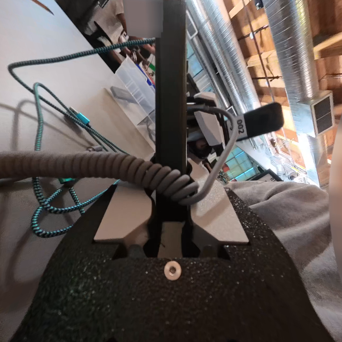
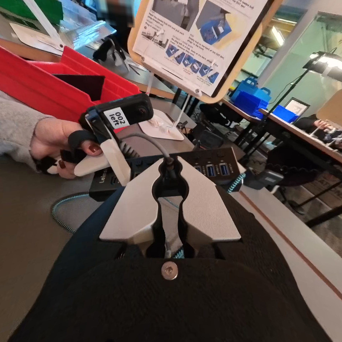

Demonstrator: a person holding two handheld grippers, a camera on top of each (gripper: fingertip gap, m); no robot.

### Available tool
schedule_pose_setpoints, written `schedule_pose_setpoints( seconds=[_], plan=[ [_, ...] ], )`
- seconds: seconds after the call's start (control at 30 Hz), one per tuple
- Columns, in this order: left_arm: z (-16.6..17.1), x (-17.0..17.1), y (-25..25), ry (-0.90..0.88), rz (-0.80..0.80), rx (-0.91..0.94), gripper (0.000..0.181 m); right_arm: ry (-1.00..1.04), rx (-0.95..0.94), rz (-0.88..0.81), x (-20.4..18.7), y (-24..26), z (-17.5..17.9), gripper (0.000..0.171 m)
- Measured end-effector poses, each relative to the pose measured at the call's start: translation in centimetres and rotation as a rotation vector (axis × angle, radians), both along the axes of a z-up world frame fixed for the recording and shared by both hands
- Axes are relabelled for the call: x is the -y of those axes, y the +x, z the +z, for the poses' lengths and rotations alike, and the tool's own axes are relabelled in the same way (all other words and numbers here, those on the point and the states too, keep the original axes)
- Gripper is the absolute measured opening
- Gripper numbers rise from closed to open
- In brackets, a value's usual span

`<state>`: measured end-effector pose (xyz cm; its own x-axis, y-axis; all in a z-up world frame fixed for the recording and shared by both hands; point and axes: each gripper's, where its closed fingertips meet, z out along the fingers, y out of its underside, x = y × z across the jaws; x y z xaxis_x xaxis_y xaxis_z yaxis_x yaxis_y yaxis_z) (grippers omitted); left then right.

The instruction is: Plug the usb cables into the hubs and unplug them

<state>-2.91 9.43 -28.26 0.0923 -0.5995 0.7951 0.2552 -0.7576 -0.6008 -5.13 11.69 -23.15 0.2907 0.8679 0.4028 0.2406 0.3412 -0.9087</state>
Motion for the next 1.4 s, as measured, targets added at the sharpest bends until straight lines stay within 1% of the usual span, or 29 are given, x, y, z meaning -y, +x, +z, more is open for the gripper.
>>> schedule_pose_setpoints(
  seconds=[0.07, 0.1, 0.13, 0.2, 0.23, 0.27, 0.4, 0.43, 0.47, 0.5, 0.57, 0.6, 0.63, 0.67, 0.73, 0.77, 0.83, 0.87, 0.93, 0.97, 1.0, 1.03, 1.13, 1.17, 1.23, 1.3, 1.33, 1.4],
  plan=[
    [-0.5, 0.1, 0.6, -0.021, -0.023, -0.005, 0.026, -0.080, -0.022, 0.034, -0.4, 0.6, -0.8, 0.005],
    [-0.9, 0.0, 0.7, -0.031, -0.018, -0.014, 0.027, -0.077, -0.009, 0.023, -0.6, 0.8, -1.2, 0.005],
    [-1.3, -0.2, 0.6, -0.042, -0.005, -0.025, 0.026, -0.031, 0.027, -0.007, -0.8, 0.8, -1.6, 0.005],
    [-1.8, -0.7, 0.3, -0.058, 0.022, -0.036, 0.025, 0.158, 0.132, -0.101, -0.7, 0.6, -2.2, 0.005],
    [-1.9, -0.6, 0.3, -0.043, 0.027, -0.053, 0.025, 0.218, 0.147, -0.132, -0.4, 0.5, -2.0, 0.005],
    [-1.9, -0.6, 0.5, -0.027, 0.028, -0.067, 0.026, 0.215, 0.124, -0.134, -0.2, 0.4, -1.8, 0.006],
    [-1.8, -0.3, 0.7, -0.027, 0.003, -0.057, 0.026, -0.061, -0.044, -0.028, -0.3, 0.6, -1.4, 0.005],
    [-1.9, -0.3, 0.7, -0.030, 0.006, -0.060, 0.026, -0.101, -0.062, -0.010, -0.4, 0.7, -1.5, 0.005],
    [-1.9, -0.3, 0.7, -0.038, 0.002, -0.056, 0.026, -0.097, -0.061, -0.008, -0.4, 0.7, -1.5, 0.005],
    [-1.9, -0.4, 0.7, -0.042, 0.006, -0.057, 0.026, -0.040, -0.030, -0.030, -0.4, 0.7, -1.7, 0.005],
    [-2.0, -0.4, 0.7, -0.040, 0.005, -0.058, 0.026, 0.186, 0.078, -0.101, 0.0, 0.6, -1.8, 0.005],
    [-2.1, -0.3, 0.7, -0.042, 0.003, -0.070, 0.027, 0.262, 0.111, -0.123, 0.2, 0.6, -1.8, 0.005],
    [-2.2, -0.3, 0.8, -0.038, 0.000, -0.078, 0.027, 0.274, 0.108, -0.122, 0.4, 0.6, -1.7, 0.005],
    [-2.2, -0.2, 0.9, -0.030, -0.004, -0.080, 0.027, 0.217, 0.075, -0.101, 0.4, 0.7, -1.6, 0.005],
    [-2.1, 0.0, 1.1, -0.033, -0.020, -0.079, 0.027, 0.004, -0.027, -0.021, 0.1, 0.9, -1.7, 0.005],
    [-2.1, 0.0, 1.1, -0.038, -0.022, -0.076, 0.027, -0.065, -0.060, 0.002, -0.1, 1.0, -1.7, 0.005],
    [-2.1, -0.1, 1.0, -0.054, -0.024, -0.060, 0.026, -0.077, -0.067, 0.004, -0.2, 0.9, -1.8, 0.005],
    [-2.1, -0.1, 1.0, -0.052, -0.022, -0.059, 0.026, 0.007, -0.024, -0.024, 0.0, 0.9, -1.8, 0.005],
    [-2.0, -0.1, 0.8, -0.064, -0.030, -0.043, 0.027, 0.271, 0.109, -0.117, 0.4, 0.7, -1.8, 0.005],
    [-2.0, -0.1, 0.9, -0.064, -0.035, -0.043, 0.027, 0.358, 0.149, -0.146, 0.6, 0.7, -1.7, 0.005],
    [-2.1, 0.0, 0.9, -0.063, -0.039, -0.046, 0.027, 0.383, 0.163, -0.155, 0.7, 0.7, -1.7, 0.006],
    [-2.0, 0.1, 1.0, -0.060, -0.046, -0.045, 0.027, 0.340, 0.135, -0.136, 0.7, 0.7, -1.7, 0.006],
    [-2.1, 0.4, 1.1, -0.102, -0.087, -0.028, 0.026, -0.006, -0.005, -0.027, 0.1, 0.9, -2.0, 0.006],
    [-2.2, 0.5, 1.1, -0.121, -0.097, -0.021, 0.026, -0.060, -0.006, -0.017, -0.2, 0.9, -2.3, 0.006],
    [-2.5, 0.4, 1.0, -0.126, -0.080, -0.048, 0.026, -0.074, 0.010, -0.033, -0.5, 0.8, -2.8, 0.006],
    [-3.0, -0.2, 0.7, -0.089, -0.025, -0.116, 0.029, -0.106, 0.032, -0.073, -1.1, 0.8, -3.5, 0.006],
    [-3.1, -0.5, 0.5, -0.057, 0.010, -0.157, 0.036, -0.135, 0.042, -0.093, -1.6, 0.8, -4.0, 0.006],
    [-3.4, -1.0, 0.3, 0.001, 0.074, -0.259, 0.062, -0.209, 0.052, -0.124, -2.2, 0.8, -5.1, 0.006]
  ],
)
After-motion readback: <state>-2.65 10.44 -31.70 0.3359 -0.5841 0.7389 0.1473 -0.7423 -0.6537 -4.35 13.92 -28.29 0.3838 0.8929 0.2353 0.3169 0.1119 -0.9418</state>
